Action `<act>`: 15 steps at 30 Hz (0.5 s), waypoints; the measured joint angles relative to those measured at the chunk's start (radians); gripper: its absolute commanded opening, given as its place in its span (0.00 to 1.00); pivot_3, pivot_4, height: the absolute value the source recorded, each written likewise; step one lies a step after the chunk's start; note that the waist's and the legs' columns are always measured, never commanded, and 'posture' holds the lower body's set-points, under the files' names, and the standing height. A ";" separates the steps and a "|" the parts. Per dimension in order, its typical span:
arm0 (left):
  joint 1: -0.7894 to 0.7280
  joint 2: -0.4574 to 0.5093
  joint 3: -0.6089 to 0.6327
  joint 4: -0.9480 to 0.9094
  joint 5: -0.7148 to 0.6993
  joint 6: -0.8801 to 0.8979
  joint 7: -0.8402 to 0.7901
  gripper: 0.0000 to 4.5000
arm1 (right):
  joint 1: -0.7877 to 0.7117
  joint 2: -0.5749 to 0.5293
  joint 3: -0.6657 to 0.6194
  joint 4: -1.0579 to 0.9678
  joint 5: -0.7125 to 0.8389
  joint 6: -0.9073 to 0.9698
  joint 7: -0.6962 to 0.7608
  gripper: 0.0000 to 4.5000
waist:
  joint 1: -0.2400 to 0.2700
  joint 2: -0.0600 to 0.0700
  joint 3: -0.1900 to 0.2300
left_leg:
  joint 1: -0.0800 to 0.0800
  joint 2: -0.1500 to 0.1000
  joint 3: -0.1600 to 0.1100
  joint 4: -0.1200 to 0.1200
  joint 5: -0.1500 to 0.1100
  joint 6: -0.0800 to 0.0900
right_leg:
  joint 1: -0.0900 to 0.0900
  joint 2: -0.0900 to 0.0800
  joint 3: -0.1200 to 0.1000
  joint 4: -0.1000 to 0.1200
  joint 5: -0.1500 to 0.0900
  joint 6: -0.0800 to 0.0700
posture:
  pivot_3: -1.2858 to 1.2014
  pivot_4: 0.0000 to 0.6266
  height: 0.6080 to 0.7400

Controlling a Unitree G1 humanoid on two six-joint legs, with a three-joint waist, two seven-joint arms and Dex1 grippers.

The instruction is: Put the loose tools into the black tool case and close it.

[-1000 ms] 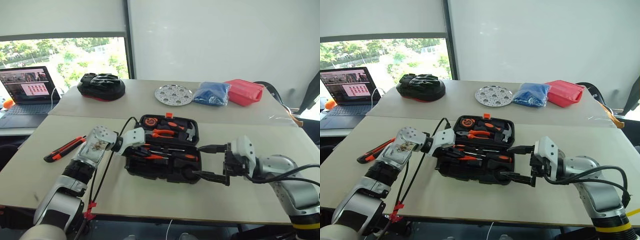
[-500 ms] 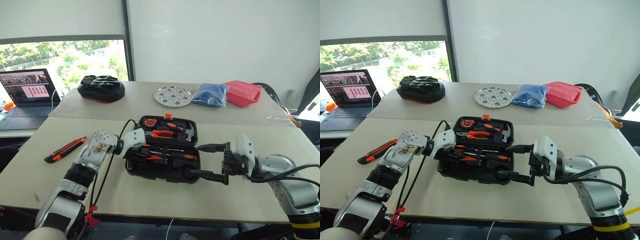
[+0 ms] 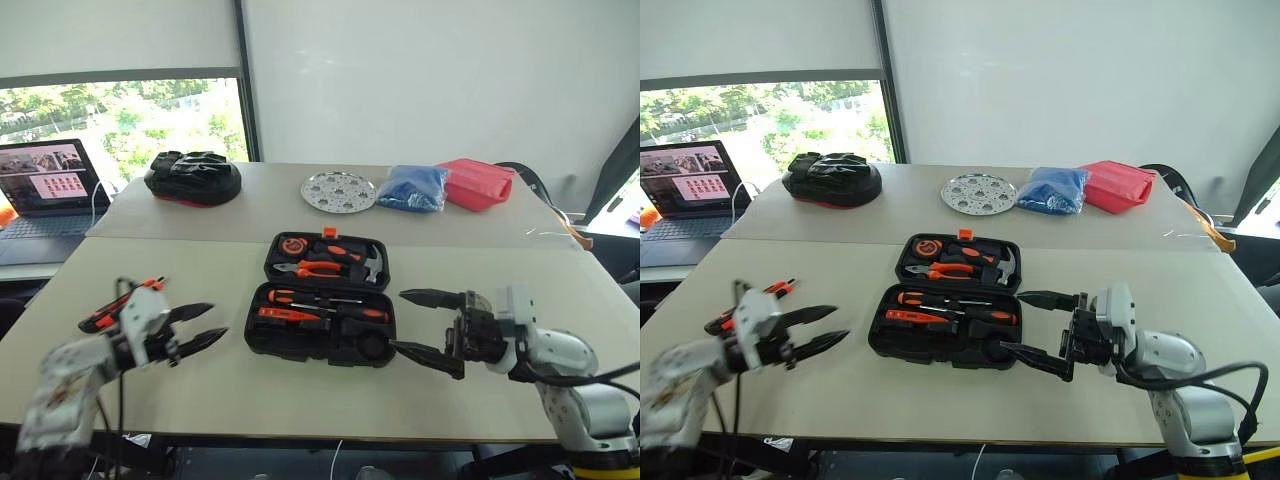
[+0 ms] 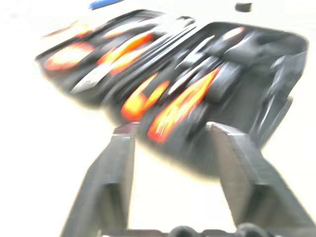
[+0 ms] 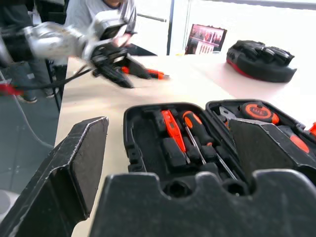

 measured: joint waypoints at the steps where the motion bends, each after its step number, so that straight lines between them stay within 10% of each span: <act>1: 0.060 -0.008 0.062 -0.003 -0.011 -0.001 0.031 0.98 | 0.018 0.016 -0.003 -0.008 0.000 -0.024 0.000 1.00 | -0.001 0.000 0.000 | 0.001 0.001 -0.001 0.000 0.000 0.000 | 0.001 0.000 0.000 0.000 0.000 0.000 | 0.52 0.24 1.00; 8: 0.292 -0.103 0.361 0.033 -0.065 -0.064 0.224 1.00 | 0.033 0.083 0.008 -0.011 -0.042 -0.159 -0.025 1.00 | 0.005 -0.001 0.000 | 0.006 0.001 0.004 0.000 0.000 0.000 | 0.007 0.000 -0.001 -0.002 -0.001 0.000 | 0.52 0.24 1.00; 15: 0.190 -0.044 0.359 0.130 -0.113 0.022 0.309 1.00 | -0.018 0.076 0.034 -0.036 -0.040 -0.150 -0.057 1.00 | 0.028 -0.002 0.000 | 0.006 -0.001 0.003 0.000 0.001 -0.001 | 0.007 0.002 -0.003 -0.001 -0.002 0.001 | 0.52 0.24 1.00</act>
